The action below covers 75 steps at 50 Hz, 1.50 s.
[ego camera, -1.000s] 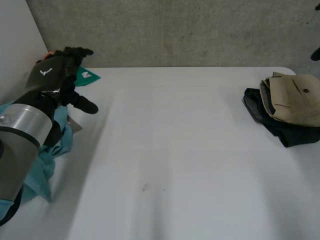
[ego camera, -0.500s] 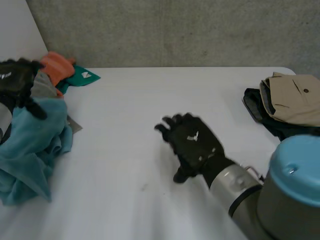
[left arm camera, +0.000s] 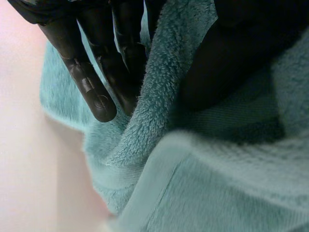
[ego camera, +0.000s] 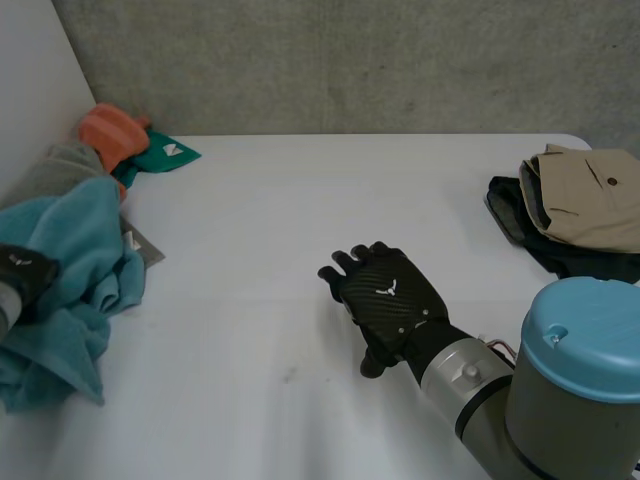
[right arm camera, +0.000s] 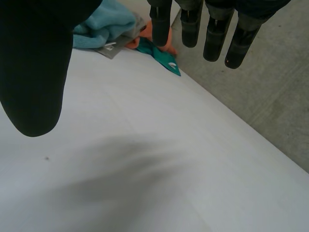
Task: Fold the laundry.
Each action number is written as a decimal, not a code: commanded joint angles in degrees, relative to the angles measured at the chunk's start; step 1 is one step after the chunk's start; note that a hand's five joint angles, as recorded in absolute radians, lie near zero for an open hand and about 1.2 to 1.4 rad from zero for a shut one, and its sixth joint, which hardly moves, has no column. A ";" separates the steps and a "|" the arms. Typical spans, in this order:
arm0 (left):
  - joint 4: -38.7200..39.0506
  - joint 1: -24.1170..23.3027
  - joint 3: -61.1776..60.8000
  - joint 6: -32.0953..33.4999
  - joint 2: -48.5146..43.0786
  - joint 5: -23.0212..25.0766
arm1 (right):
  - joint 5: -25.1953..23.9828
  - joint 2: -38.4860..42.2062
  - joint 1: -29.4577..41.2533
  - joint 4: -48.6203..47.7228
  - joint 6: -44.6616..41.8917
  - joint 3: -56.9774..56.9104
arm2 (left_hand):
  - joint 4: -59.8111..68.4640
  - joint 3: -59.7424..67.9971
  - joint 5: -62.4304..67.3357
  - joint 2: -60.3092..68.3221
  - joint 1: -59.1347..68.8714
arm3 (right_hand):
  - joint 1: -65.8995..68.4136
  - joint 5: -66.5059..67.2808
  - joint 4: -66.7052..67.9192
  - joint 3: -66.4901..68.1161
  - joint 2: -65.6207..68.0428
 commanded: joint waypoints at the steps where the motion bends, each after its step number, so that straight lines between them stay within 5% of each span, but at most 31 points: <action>1: 2.63 -13.64 6.67 -8.09 1.15 -2.95 | 0.10 -0.26 -1.67 -0.16 0.01 -0.05 | 11.88 12.63 13.85 12.18 17.56 | 0.01 -2.77 -1.66 -1.17 -2.19; 11: 3.86 -38.31 16.16 -28.56 4.15 -4.80 | 0.36 -3.51 -8.77 -0.16 0.45 -0.84 | 11.88 12.63 13.85 12.18 17.56 | 0.01 -2.77 -1.66 -1.17 -2.19; 17: 5.09 -47.83 17.40 -31.58 -2.70 -4.01 | 1.86 -5.09 -13.62 -0.16 0.54 -1.81 | 11.88 12.63 13.85 12.18 17.56 | 0.01 -2.77 -1.66 -1.17 -2.19; 18: 5.01 -49.24 17.40 -31.40 -5.06 -4.09 | 2.12 -5.18 -14.32 -0.16 0.54 -2.07 | -20.57 -19.82 -18.60 -20.27 -14.89 | 0.01 -2.77 -1.66 -1.17 -2.19; 20: 4.92 -50.13 17.14 -31.14 -6.57 -4.45 | 2.38 -5.36 -15.29 -0.16 0.54 -2.25 | -52.04 -51.29 -50.08 -51.74 -46.36 | 0.01 -2.77 -1.66 -1.17 -2.19; 21: 4.92 -50.22 16.87 -30.61 -7.19 -4.62 | 2.39 -5.45 -15.55 -0.07 0.54 -2.33 | -58.12 -57.37 -56.15 -57.82 -52.44 | 0.01 -2.77 -1.66 -1.17 -2.19; 29: 4.48 -48.12 16.43 -29.82 -2.20 -4.62 | 1.86 -5.45 -17.23 0.45 0.54 -3.74 | -58.12 -57.37 -56.15 -57.82 -52.44 | 0.01 -2.77 -1.66 -1.17 -2.19; 36: 4.39 -37.48 11.60 -29.91 9.14 -3.92 | 1.86 -5.36 -16.35 3.35 0.36 -5.93 | -58.12 -57.37 -56.15 -57.82 -52.44 | 0.01 -2.77 -1.66 -1.17 -2.19; 45: 1.67 -27.99 7.38 -29.29 12.06 -3.39 | -0.51 -2.12 -10.48 17.75 1.76 -13.30 | -57.90 -57.15 -55.94 -57.60 -52.22 | 0.01 -2.77 -1.66 -1.17 -2.19; 56: 2.98 -19.11 11.59 -28.50 -0.85 10.05 | 5.19 9.22 0.87 22.34 3.09 -26.05 | -56.73 -55.98 -54.76 -56.42 -51.05 | 0.01 -2.77 -1.66 -1.17 -2.19; 72: 10.98 -15.68 28.03 -16.46 -21.95 11.11 | 18.20 32.60 8.79 22.25 -2.10 -49.43 | -56.22 -55.47 -54.25 -55.92 -50.54 | 0.01 -2.77 -1.66 -1.17 -2.19; 75: 11.07 -15.68 29.61 -16.46 -23.98 11.11 | 18.47 35.42 8.79 22.43 -2.10 -52.43 | -56.22 -55.47 -54.25 -55.92 -50.54 | 16.83 14.05 15.16 15.66 14.64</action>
